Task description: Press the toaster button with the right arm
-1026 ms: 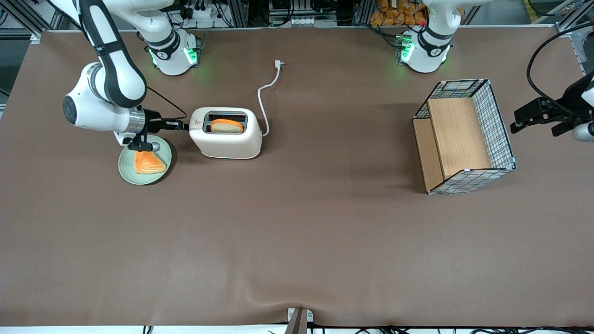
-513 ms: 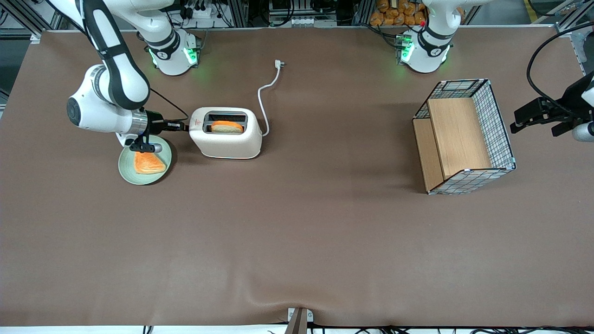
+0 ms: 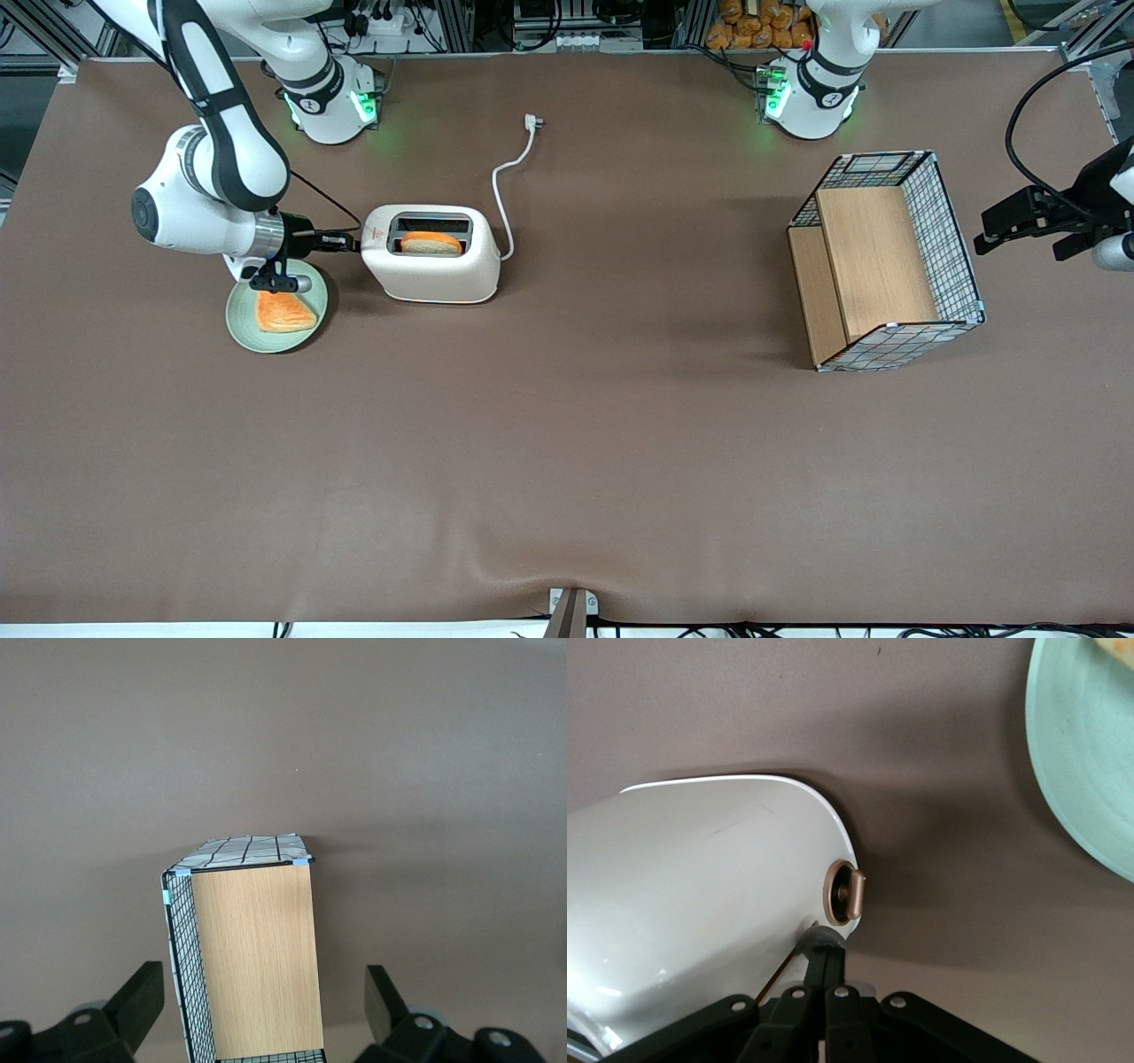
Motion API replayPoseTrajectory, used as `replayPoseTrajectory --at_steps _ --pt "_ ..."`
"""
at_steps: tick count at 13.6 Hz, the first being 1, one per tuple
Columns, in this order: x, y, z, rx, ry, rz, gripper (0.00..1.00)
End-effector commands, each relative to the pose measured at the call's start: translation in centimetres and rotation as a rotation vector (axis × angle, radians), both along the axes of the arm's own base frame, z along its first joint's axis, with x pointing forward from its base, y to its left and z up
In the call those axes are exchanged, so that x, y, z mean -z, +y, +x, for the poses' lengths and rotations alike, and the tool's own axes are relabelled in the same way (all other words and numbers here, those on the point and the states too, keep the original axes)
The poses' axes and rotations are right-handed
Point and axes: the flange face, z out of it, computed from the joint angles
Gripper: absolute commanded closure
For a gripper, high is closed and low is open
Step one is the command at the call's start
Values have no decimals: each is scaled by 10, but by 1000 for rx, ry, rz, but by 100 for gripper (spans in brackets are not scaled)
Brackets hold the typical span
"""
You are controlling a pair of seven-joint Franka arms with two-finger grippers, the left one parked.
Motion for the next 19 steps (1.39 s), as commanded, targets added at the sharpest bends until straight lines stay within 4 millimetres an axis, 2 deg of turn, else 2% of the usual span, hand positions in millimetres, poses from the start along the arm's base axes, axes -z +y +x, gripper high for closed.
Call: replayPoseTrajectory --at_steps 1,4,19 --pt "20 3 -2 0 -33 6 100" --pt "22 9 -1 -12 -46 10 100" --pt "13 7 -2 -15 -35 35 100"
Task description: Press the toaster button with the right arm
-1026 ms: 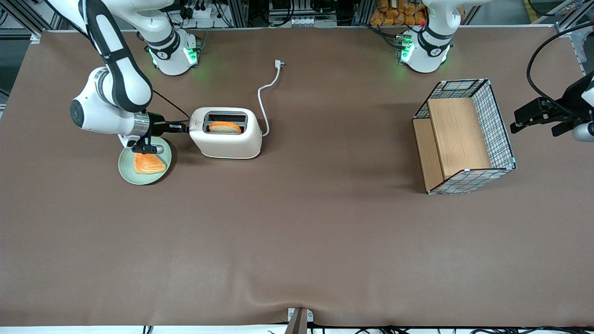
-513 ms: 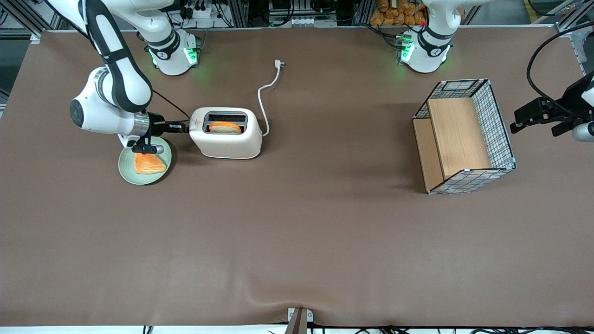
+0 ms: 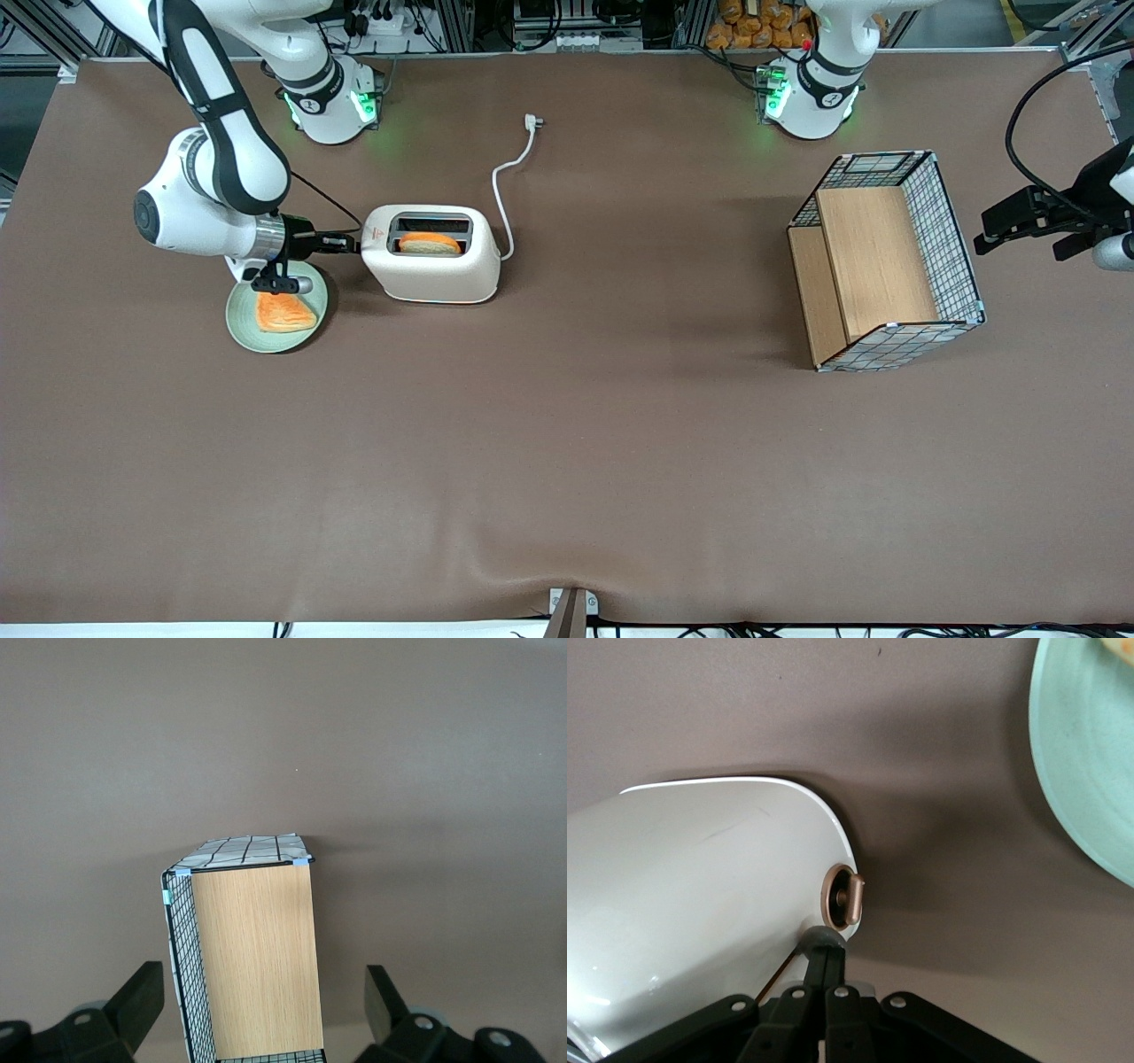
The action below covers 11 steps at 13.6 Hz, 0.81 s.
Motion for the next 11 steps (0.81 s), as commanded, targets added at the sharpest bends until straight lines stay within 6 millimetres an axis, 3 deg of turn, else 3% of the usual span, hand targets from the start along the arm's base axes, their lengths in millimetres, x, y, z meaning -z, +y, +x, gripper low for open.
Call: replayPoseTrajectory --at_steps 1,11 --pt "9 8 -1 -15 -31 21 100" --pt "-2 9 2 -15 -40 34 100"
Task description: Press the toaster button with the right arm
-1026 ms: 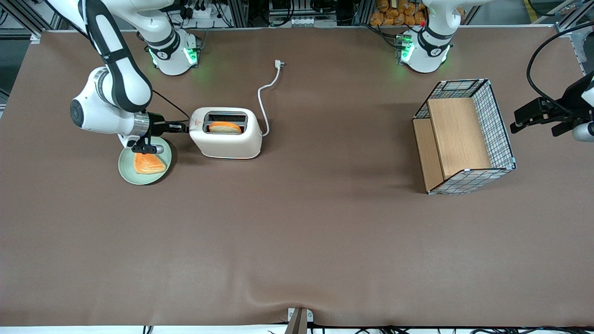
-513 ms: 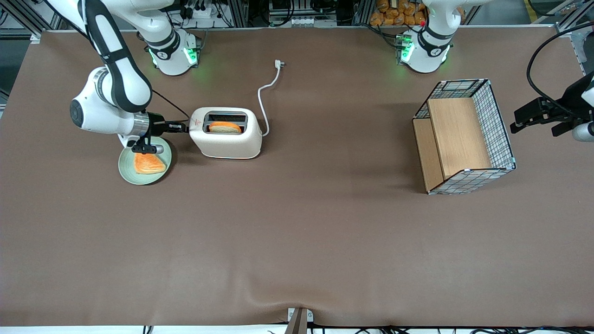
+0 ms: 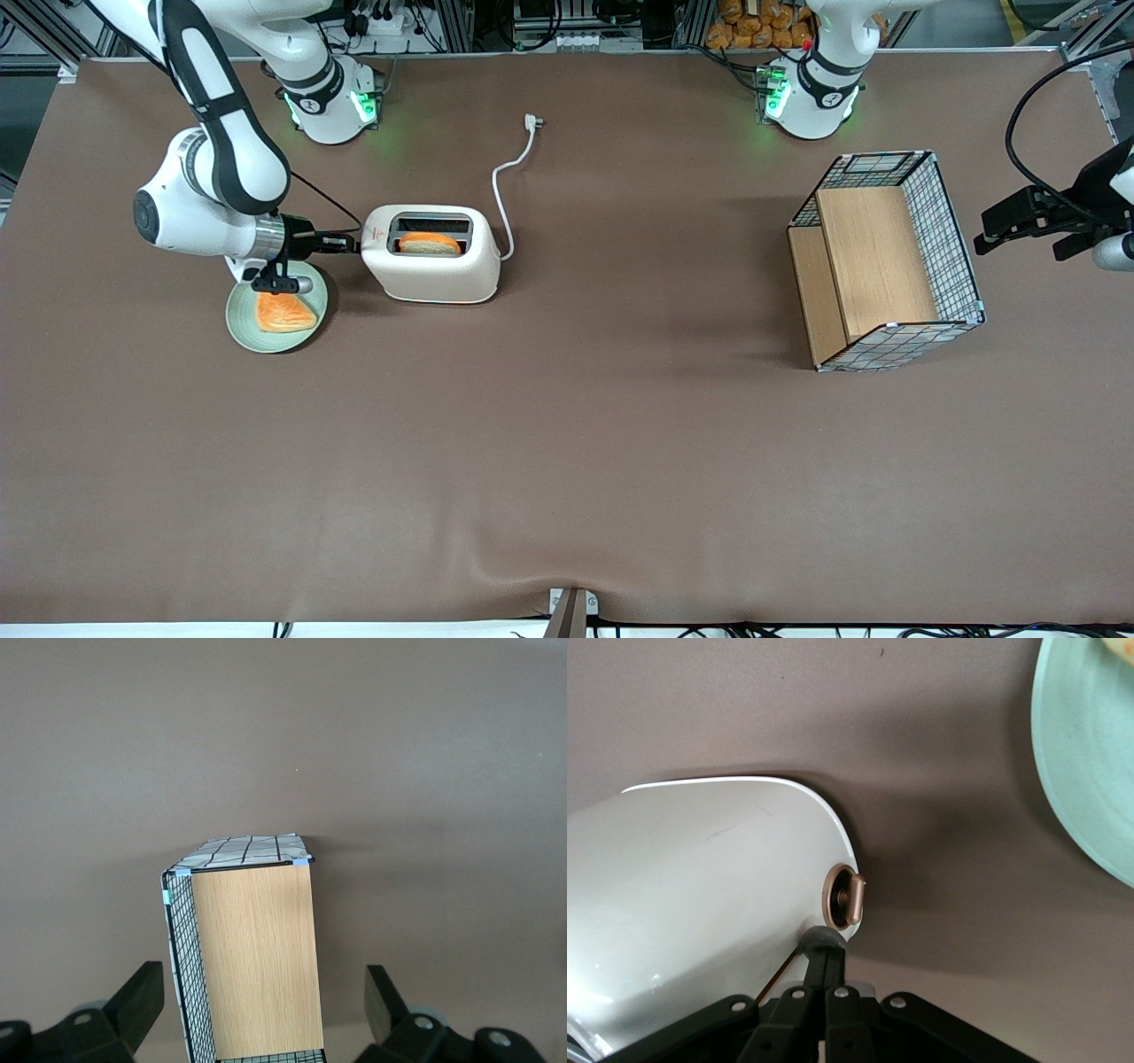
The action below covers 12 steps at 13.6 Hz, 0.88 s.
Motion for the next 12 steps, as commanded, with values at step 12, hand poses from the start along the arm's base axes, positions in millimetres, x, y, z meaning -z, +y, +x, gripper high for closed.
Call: replayPoseTrajectory --at_steps 12 --pt "-33 -1 13 -22 -8 90 100"
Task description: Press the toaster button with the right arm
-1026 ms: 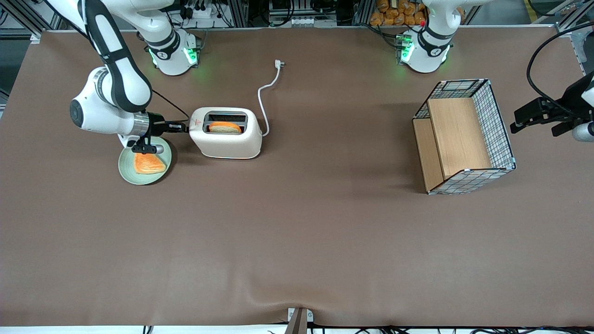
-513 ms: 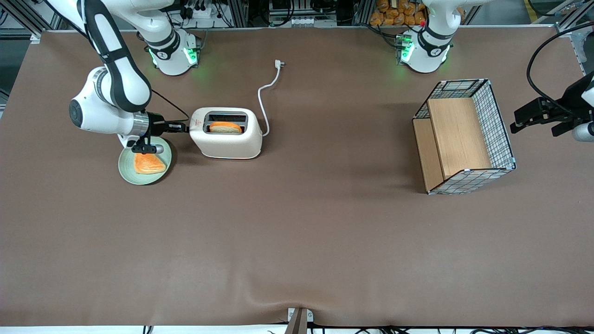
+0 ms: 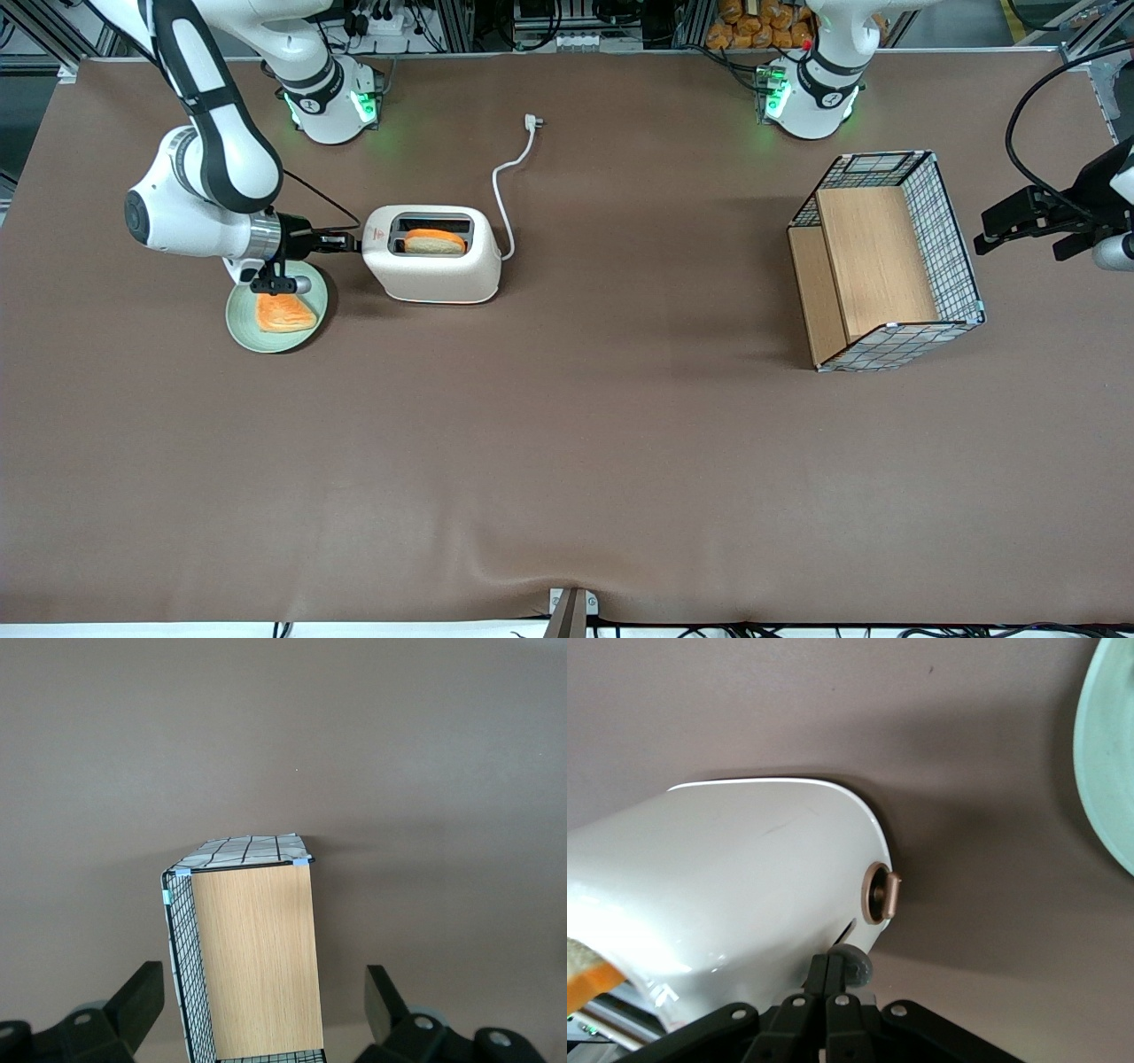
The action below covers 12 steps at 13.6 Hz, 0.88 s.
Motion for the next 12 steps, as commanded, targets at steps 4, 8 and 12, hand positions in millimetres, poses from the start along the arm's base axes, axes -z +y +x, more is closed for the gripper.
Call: replayPoseTrajectory --at_steps 4,8,12 --pt "-35 -13 12 -20 18 29 100" --pt "-76 -16 33 -37 57 -16 100" --pt "-135 -14 63 -38 85 -101 10"
